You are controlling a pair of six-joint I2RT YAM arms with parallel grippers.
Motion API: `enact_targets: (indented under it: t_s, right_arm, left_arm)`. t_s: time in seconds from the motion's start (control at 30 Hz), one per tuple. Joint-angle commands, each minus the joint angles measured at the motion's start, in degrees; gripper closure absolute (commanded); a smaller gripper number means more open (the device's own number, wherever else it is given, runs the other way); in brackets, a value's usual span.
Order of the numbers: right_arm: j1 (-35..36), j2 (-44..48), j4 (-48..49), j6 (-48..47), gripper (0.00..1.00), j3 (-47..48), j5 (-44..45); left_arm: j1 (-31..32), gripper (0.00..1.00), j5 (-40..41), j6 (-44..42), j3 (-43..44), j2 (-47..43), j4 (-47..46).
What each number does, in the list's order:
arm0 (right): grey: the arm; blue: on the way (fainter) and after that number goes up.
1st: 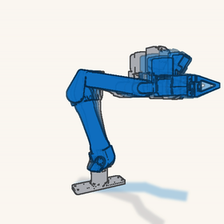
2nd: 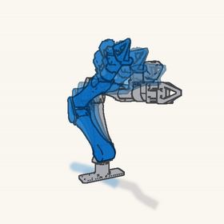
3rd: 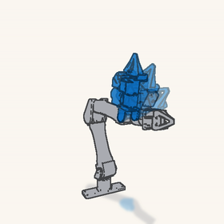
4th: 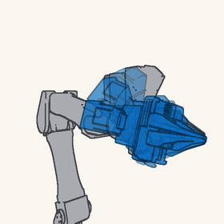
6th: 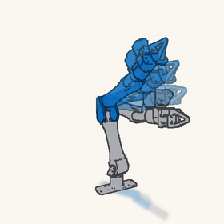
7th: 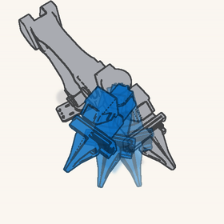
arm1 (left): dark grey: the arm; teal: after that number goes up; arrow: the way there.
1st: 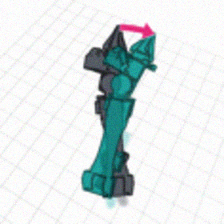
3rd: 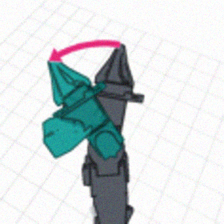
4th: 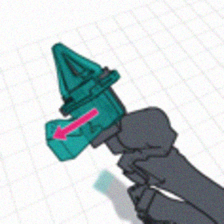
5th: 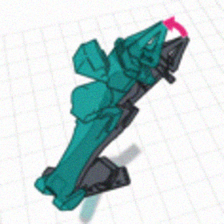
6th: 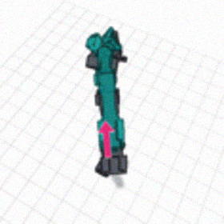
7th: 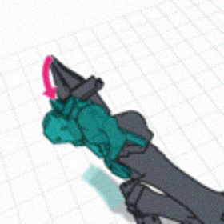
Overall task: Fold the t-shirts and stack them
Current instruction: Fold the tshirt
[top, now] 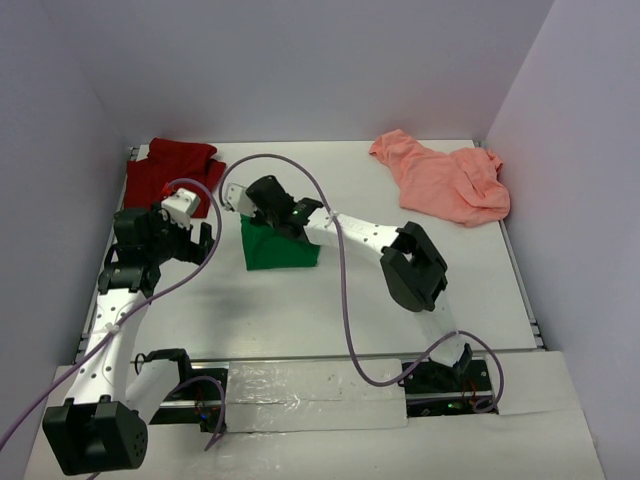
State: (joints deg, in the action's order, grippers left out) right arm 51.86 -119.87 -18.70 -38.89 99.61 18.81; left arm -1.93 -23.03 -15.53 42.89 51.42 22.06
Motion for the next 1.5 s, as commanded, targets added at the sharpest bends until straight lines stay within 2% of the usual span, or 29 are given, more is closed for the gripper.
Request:
enact_targets:
  t_s: [0.0,0.27,0.3,0.37,0.4,0.5,0.63,0.7,0.87,1.03,1.1,1.13,1.17,1.2,1.23,1.37,1.43,1.47]
  right_arm:
    - [-1.0,-2.0,4.9,-2.0,1.00,3.7,1.0]
    - [-3.4,-9.4,7.9,-1.8,1.00,10.6,1.4]
    - [-4.0,-11.8,9.5,-1.7,0.77,12.7,3.6]
    - [-4.5,-15.2,9.2,-1.3,0.56,16.0,6.0]
    - [-5.2,-16.9,10.7,-1.3,0.41,16.7,6.7]
    - [-6.3,-16.5,12.4,0.1,0.33,15.4,5.6]
    - [-6.9,-13.8,8.9,4.8,0.32,14.7,2.9]
    - [-6.7,-10.8,9.0,6.0,0.32,11.5,3.0]
    - [-5.8,-2.6,9.1,9.0,0.32,4.6,4.1]
    - [-5.0,4.2,5.5,15.2,0.32,-0.8,-1.9]
    - [-4.0,6.4,5.5,15.5,0.38,-2.9,-2.7]
    - [-3.8,6.7,5.2,15.7,0.41,-3.1,-3.3]
    - [-3.6,6.7,4.3,16.0,0.52,-2.9,-4.0]
    - [-3.5,6.3,2.7,17.0,0.87,-2.0,-4.5]
    - [-3.6,6.0,2.1,17.4,1.00,-1.4,-4.6]
    - [-3.6,5.1,1.5,17.8,1.00,-1.8,-5.3]
    - [-3.7,5.0,1.2,18.7,1.00,-2.2,-6.1]
    - [-3.7,4.7,1.1,18.9,1.00,-2.4,-6.4]
  left_arm:
    - [-0.3,0.02,-1.5,-0.1,1.5,0.5,-1.6]
    - [-0.3,0.02,-1.8,-0.4,0.7,1.4,-2.5]
    - [-0.3,0.02,-1.8,-0.4,0.5,1.5,-2.6]
    - [-0.3,0.02,-1.9,-0.4,0.4,1.8,-2.6]
    - [-0.3,0.02,-1.9,-0.3,0.3,1.8,-2.8]
    - [-0.3,0.02,-1.9,-0.3,0.3,1.7,-2.6]
    - [-0.3,0.02,-1.8,-0.4,0.1,1.2,-2.3]
    - [-0.3,0.02,-1.8,-0.3,0.1,0.9,-2.1]
    - [-0.3,0.02,-1.8,0.3,-0.4,-0.1,-2.5]
    - [-0.2,0.02,-2.7,0.8,-0.4,0.4,-2.6]
    - [-0.3,0.02,-3.2,0.9,-0.3,0.5,-2.7]
    - [-0.3,0.02,-3.6,0.8,-0.3,0.6,-2.6]
    - [-0.3,0.01,-4.8,0.8,-0.4,0.7,-2.7]
    - [-0.2,0.01,-5.5,0.7,-0.4,1.0,-2.7]
    - [-0.3,0.01,-6.3,0.2,-0.5,1.1,-3.3]
    - [-0.3,0.08,-10.7,0.3,1.4,7.2,-4.7]
    - [-0.3,0.20,-13.2,1.2,2.8,10.2,-6.2]
    - [-0.3,0.33,-14.1,1.6,4.4,13.4,-7.5]
